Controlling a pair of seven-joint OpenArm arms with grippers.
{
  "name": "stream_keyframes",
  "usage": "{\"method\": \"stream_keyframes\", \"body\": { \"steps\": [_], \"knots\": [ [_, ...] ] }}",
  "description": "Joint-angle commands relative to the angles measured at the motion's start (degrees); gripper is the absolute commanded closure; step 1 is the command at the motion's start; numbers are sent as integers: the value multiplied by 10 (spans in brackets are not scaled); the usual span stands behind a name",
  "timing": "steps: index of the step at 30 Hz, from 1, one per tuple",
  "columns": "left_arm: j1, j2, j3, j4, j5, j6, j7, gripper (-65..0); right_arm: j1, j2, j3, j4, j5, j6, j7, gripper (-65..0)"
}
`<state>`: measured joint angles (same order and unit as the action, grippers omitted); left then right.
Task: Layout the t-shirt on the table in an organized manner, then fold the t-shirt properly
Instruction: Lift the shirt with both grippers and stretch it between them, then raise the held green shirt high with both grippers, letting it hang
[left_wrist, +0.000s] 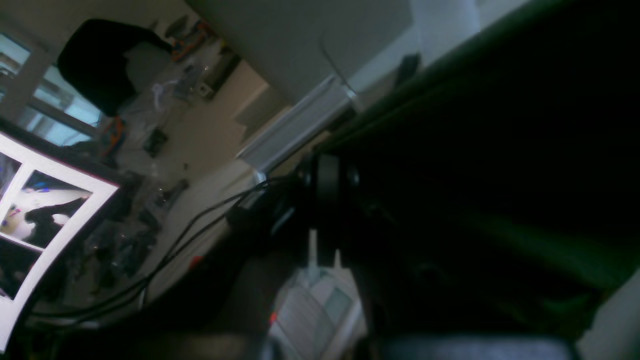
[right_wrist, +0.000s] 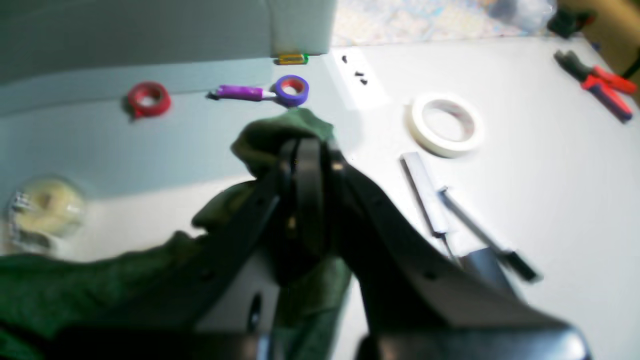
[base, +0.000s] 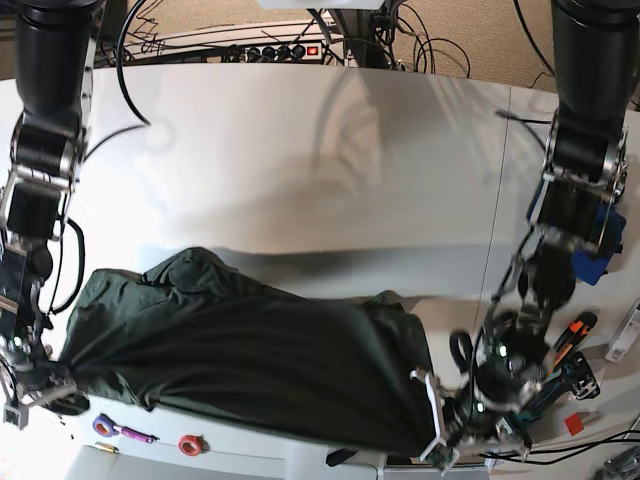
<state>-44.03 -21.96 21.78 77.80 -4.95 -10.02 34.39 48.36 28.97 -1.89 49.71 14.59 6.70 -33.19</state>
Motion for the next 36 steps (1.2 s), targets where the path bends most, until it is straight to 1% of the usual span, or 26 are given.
{"method": "stream_keyframes", "body": {
  "steps": [1, 2, 4, 5, 7, 8, 10, 12, 14, 15, 17, 18, 19, 21, 23, 25, 28, 30, 36],
  "knots": [
    [-34, 2, -6, -16, -1, 2, -17, 0, 38, -3, 1, -7, -3, 0, 16, 0],
    [-48, 6, -6, -41, -7, -4, -22, 0, 55, -14, 1, -29, -3, 1, 16, 0],
    [-75, 17, -6, -97, -25, -6, -23, 0, 89, -33, 1, -81, -10, 1, 8, 0],
    [-85, 22, -6, -125, -30, -7, -21, 0, 105, -42, 1, -109, -14, 7, -1, 0],
    [-99, 29, -6, -177, -40, -37, -5, 0, 127, -55, 1, -159, -30, 31, -16, 0],
    [-102, 31, -6, -199, -43, -52, 8, 0, 131, -58, 1, -174, -37, 49, -20, 0],
    [-97, 29, -6, -228, -43, -77, 25, 0, 124, -58, 1, -183, -39, 74, -25, 0],
    [-83, 22, -6, -242, -43, -83, 29, 0, 111, -56, 1, -183, -37, 78, -30, 0],
    [-67, 11, -6, -241, -56, -87, 28, 0, 100, -51, 1, -181, -16, 83, -54, 0],
    [-61, 5, -6, -240, -72, -95, 28, 0, 96, -47, 1, -179, 3, 97, -73, 0],
    [-53, -7, -6, -230, -97, -109, 24, 0, 92, -41, 1, -176, 40, 139, -118, 0],
    [-53, -10, -6, -226, -101, -109, 20, 0, 93, -38, 1, -175, 55, 153, -129, 0],
    [-56, -13, -6, -224, -101, -109, 11, 0, 95, -36, 1, -172, 66, 157, -125, 0],
    [-70, -12, -6, -223, -101, -109, -6, 0, 99, -34, 1, -166, 70, 158, -92, 0],
    [-89, -11, -6, -223, -101, -108, -17, 0, 108, -35, 1, -161, 64, 151, -55, 0],
    [-113, -9, -6, -223, -101, -102, -28, 0, 122, -36, 1, -160, 50, 132, -17, 0],
    [-154, -3, -6, -223, -101, -80, -30, 0, 146, -37, 1, -160, 27, 102, 26, 0],
    [-182, -1, -6, -223, -102, -73, -30, 0, 164, -37, 1, -160, 19, 81, 38, 0],
    [-260, 0, -6, -223, -133, -74, -28, 0, 232, -35, 1, -160, 25, 76, 41, 0]
  ]
}}
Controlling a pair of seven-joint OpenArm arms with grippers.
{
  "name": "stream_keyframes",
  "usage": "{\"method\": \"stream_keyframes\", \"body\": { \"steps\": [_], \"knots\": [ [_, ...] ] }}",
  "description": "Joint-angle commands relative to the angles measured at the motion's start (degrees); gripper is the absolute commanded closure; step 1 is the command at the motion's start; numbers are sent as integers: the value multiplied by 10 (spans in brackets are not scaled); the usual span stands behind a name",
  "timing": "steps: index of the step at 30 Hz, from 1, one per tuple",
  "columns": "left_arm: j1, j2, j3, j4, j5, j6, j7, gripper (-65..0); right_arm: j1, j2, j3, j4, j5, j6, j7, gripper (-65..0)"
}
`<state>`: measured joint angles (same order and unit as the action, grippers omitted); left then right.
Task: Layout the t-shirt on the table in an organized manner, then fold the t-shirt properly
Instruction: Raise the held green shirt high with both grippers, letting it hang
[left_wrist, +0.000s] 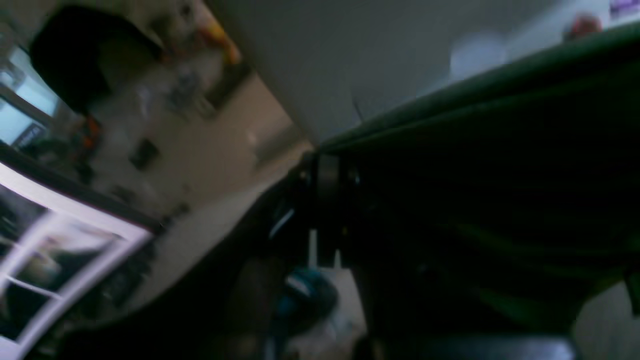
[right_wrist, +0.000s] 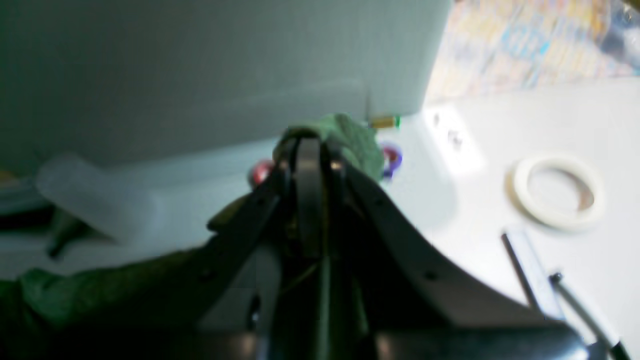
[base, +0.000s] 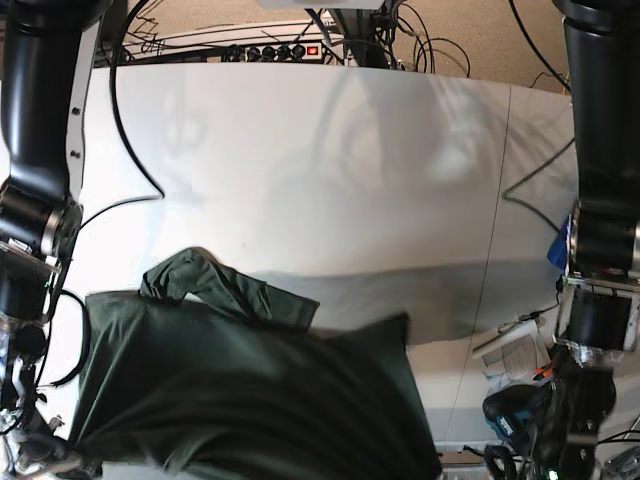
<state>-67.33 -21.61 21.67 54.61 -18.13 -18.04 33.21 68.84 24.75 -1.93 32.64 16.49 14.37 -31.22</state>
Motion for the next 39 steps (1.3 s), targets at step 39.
{"method": "stream_keyframes", "body": {
  "steps": [39],
  "knots": [
    [71, -97, -30, 65, -295, -153, 179, 0, -210, 167, 17, 501, 177, 80, -193, 0]
  ]
}}
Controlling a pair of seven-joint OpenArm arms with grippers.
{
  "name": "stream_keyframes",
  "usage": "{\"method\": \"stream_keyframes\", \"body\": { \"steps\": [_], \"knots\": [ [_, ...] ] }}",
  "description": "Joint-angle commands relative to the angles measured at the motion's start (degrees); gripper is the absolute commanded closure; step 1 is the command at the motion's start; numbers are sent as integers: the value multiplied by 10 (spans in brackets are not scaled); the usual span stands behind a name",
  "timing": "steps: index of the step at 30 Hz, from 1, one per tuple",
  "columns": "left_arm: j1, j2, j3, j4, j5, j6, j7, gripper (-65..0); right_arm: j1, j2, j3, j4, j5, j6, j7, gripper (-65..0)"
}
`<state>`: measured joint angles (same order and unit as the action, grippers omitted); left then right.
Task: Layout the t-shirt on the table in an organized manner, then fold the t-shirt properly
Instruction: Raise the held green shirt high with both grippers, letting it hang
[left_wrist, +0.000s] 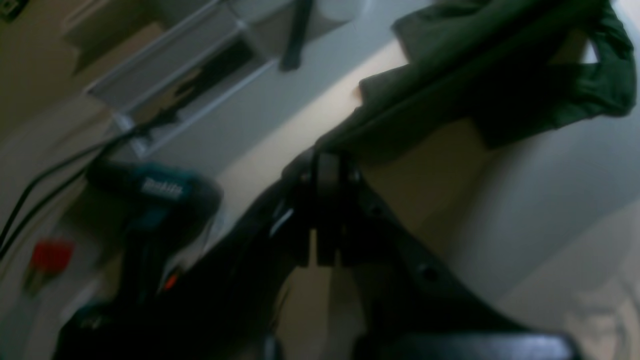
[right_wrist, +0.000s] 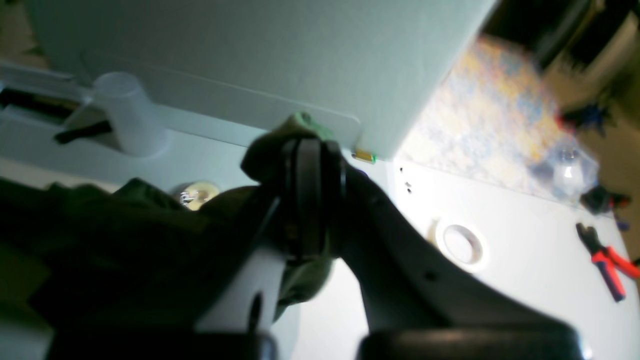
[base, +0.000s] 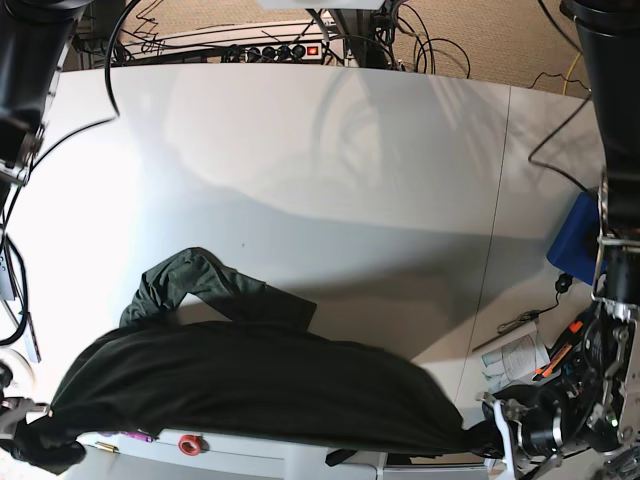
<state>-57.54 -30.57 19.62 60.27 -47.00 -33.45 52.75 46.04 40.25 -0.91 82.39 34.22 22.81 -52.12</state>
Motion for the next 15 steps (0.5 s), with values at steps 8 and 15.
{"method": "stream_keyframes", "body": {
  "steps": [8, 15],
  "knots": [
    [123, -7, -147, 159, -7, 2, 14, 0, -169, 12, 101, 104, 26, -6, 13, 0],
    [271, -7, -234, 329, -10, 2, 53, 0, -315, 12, 193, 185, 55, -5, -5, 0]
  ]
}}
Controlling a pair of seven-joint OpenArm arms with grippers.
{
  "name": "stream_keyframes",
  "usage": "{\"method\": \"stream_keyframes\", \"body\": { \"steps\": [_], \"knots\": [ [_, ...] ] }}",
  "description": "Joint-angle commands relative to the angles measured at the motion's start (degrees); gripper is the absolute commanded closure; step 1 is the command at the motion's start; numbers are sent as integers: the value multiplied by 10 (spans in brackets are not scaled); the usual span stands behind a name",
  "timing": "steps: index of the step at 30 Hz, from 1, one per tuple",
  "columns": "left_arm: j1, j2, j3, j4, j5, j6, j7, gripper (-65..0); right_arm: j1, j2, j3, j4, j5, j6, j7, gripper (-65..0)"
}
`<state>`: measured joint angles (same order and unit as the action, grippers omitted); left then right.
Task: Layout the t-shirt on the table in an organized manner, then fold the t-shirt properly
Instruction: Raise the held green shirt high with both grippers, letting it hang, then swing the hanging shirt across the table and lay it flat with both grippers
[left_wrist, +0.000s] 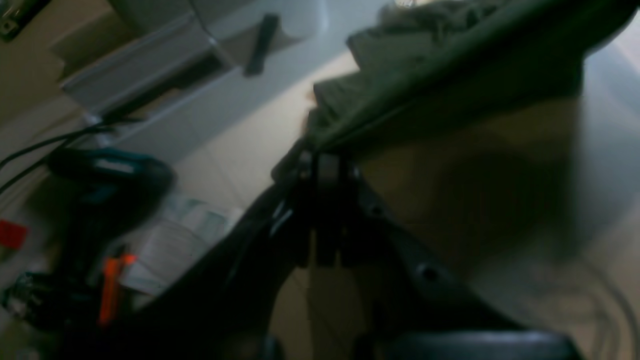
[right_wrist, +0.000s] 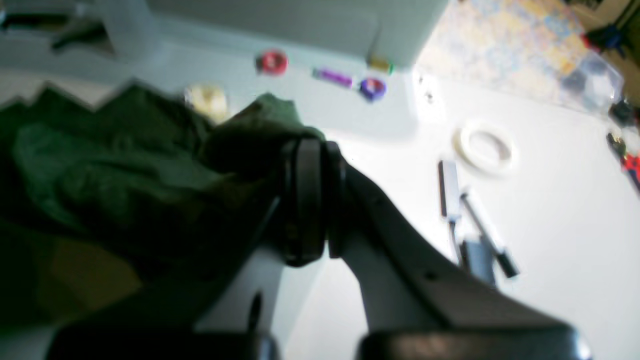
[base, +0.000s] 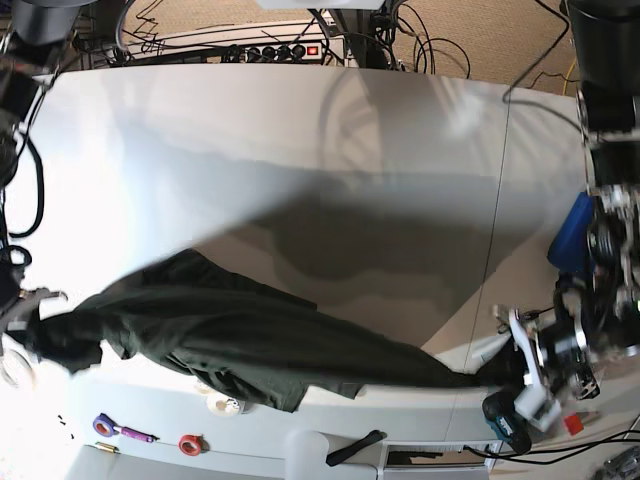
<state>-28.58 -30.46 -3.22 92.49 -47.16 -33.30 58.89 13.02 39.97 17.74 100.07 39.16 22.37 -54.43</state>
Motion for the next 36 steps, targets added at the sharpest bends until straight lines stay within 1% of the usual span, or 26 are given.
{"method": "stream_keyframes", "body": {
  "steps": [1, 5, 10, 13, 15, 20, 25, 30, 32, 33, 36],
  "knots": [
    [4, -9, -11, 30, -9, 0, -5, 0, -5, 15, 15, 21, 5, 0, 17, 0],
    [99, -8, -19, 107, -8, 10, -5, 0, -88, 15, 43, 67, 5, 1, 13, 0],
    [213, -8, -19, 178, 17, 24, -3, 0, -174, 15, 70, 111, 6, 1, 4, 0],
    [279, -8, -19, 211, 28, 26, -4, 0, -219, 15, 87, 117, 31, 7, -9, 0],
    [321, -8, -19, 232, 33, 26, -4, 0, -246, 15, 93, 117, 34, 21, -23, 0],
    [421, -7, -19, 276, 55, 26, -4, 0, -308, 15, 94, 116, 28, 21, -32, 0],
    [496, -7, -19, 292, 74, 26, -4, 0, -344, 15, 94, 116, -33, 21, -26, 0],
    [540, -7, -19, 292, 100, 26, -4, 0, -352, 15, 94, 116, -113, 18, -33, 0],
    [549, -7, -19, 292, 117, 27, -4, 0, -352, 15, 94, 115, -142, 18, -52, 0],
    [553, -7, -19, 292, 126, 34, -4, 0, -352, 15, 94, 112, -149, 18, -67, 0],
    [552, -7, -19, 292, 147, 50, -4, 0, -352, 15, 94, 84, -150, 18, -98, 0]
  ]
}}
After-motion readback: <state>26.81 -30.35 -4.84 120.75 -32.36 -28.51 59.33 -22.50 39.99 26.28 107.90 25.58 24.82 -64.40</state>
